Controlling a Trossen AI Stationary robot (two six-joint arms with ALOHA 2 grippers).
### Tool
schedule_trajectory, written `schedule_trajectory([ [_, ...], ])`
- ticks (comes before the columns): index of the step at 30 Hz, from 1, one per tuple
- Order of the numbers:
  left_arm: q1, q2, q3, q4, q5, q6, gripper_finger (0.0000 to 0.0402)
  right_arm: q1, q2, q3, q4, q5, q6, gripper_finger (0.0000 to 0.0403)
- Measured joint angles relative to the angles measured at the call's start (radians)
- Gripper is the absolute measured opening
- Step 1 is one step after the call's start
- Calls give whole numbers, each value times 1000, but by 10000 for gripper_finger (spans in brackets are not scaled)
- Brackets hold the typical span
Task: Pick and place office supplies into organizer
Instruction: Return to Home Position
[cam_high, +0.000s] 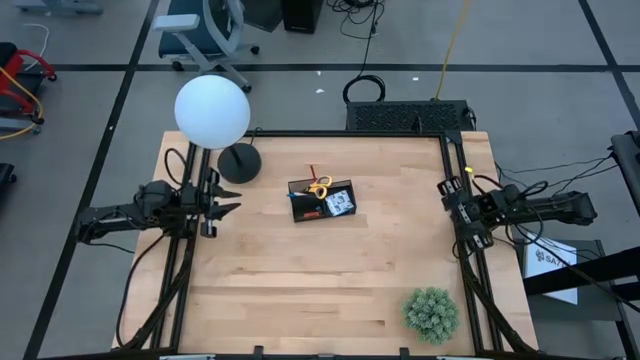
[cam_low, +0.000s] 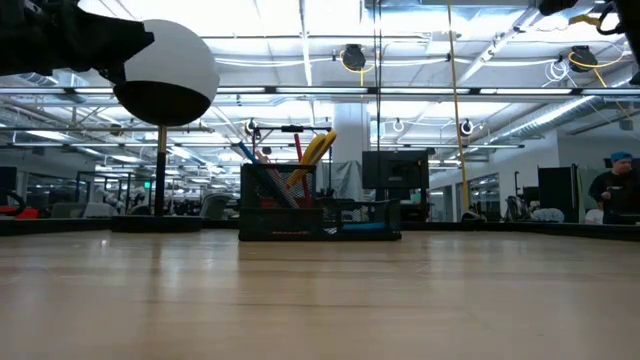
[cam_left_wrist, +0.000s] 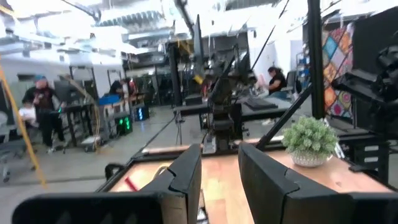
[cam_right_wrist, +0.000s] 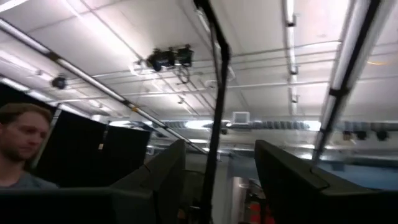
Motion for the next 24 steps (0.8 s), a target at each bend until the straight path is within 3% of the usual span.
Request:
schedule_trajectory([
  [5,-32,-1,-107,229,-8,-10,108,0,-10,0,-59,101,-14,187],
  [12,-59,2,-106,181,-45,18,108,0,-11,0,-75,99,-12,187],
  [24,-76,2,-106,46,-151,27,108,-2,-10,-1,-283,103,-67,187],
])
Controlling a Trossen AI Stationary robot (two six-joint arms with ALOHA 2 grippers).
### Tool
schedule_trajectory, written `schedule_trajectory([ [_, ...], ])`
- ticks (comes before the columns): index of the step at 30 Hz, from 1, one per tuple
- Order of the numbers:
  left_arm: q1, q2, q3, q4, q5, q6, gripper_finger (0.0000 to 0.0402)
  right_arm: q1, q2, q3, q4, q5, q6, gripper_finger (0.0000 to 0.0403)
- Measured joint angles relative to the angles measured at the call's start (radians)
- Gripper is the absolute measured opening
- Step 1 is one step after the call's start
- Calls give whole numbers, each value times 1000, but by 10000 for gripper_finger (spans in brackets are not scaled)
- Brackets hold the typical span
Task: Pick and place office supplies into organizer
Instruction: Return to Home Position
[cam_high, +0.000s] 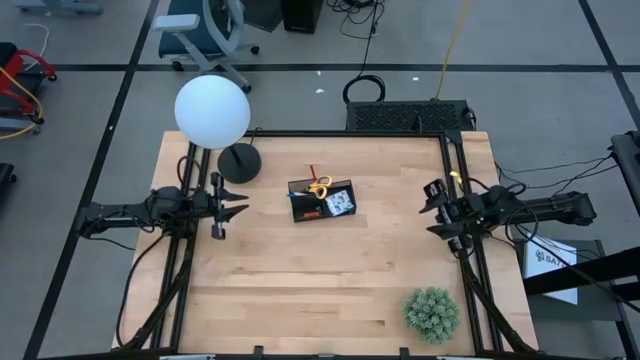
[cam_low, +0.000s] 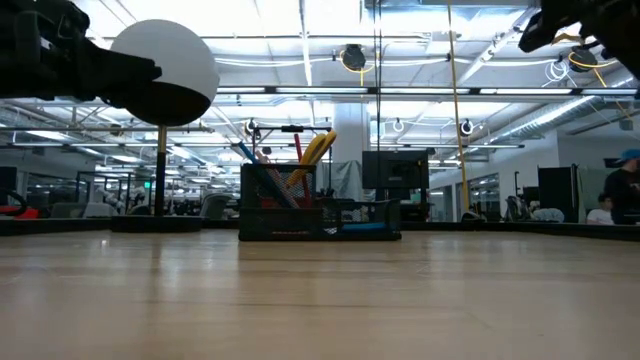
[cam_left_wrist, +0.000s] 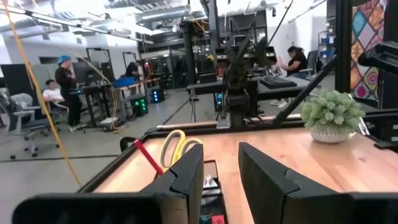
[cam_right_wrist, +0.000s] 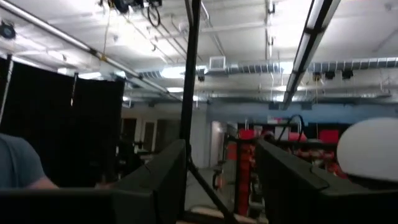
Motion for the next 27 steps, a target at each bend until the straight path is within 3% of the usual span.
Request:
schedule_trajectory([
  [5,-8,0,0,-7,0,1,108,0,0,0,-135,68,-27,187],
  [10,-15,0,0,-19,-6,3,108,0,0,0,-335,366,-2,187],
  [12,-15,0,0,-29,-7,3,108,0,0,1,-398,425,10,187],
  [21,-15,0,0,-43,-8,4,108,0,0,1,-528,357,-26,187],
  [27,-15,0,0,-79,-8,19,108,2,0,1,-713,341,-66,187],
])
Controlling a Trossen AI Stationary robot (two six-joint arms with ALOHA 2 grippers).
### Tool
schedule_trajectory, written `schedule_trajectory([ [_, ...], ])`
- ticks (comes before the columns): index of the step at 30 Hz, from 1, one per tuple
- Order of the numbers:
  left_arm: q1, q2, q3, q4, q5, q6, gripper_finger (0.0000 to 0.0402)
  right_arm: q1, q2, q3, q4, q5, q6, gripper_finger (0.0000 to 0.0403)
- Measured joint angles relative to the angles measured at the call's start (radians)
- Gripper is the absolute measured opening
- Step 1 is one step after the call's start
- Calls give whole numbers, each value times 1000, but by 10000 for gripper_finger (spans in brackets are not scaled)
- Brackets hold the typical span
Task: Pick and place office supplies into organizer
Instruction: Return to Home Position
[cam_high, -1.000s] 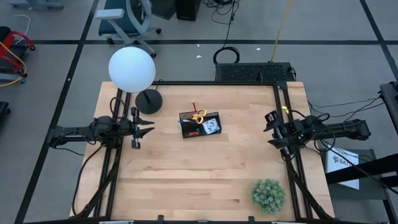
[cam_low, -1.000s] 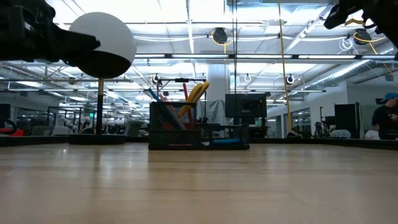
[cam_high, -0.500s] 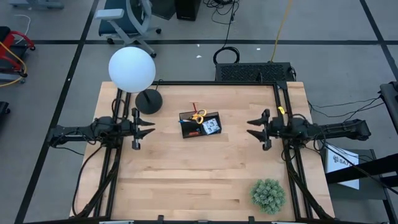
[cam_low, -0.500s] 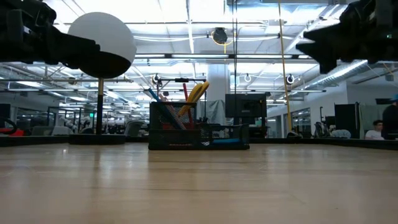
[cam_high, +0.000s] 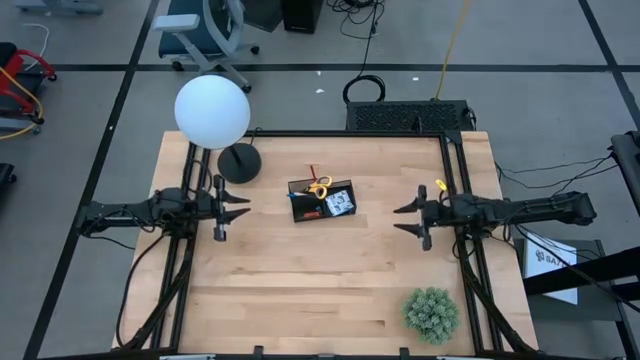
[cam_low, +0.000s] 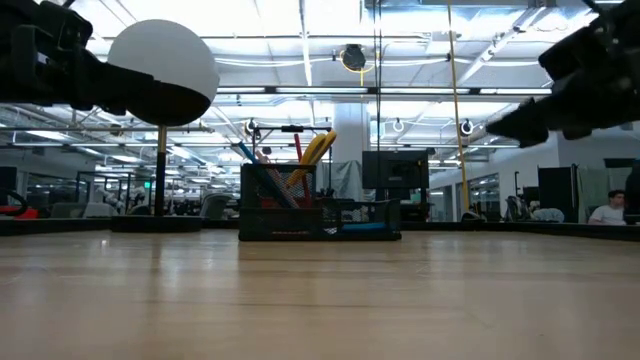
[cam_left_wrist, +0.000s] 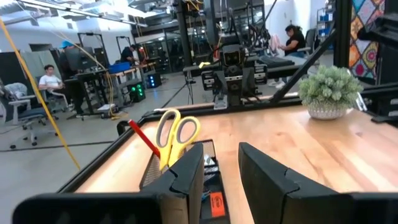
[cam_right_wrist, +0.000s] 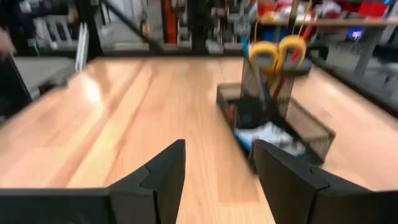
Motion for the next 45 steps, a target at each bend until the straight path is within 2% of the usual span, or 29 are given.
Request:
schedule_trajectory([
  [10,-5,2,3,-30,1,74,108,0,0,0,-61,1,-22,187],
  [45,-5,2,0,6,1,55,108,-2,35,0,-79,-3,-32,187],
])
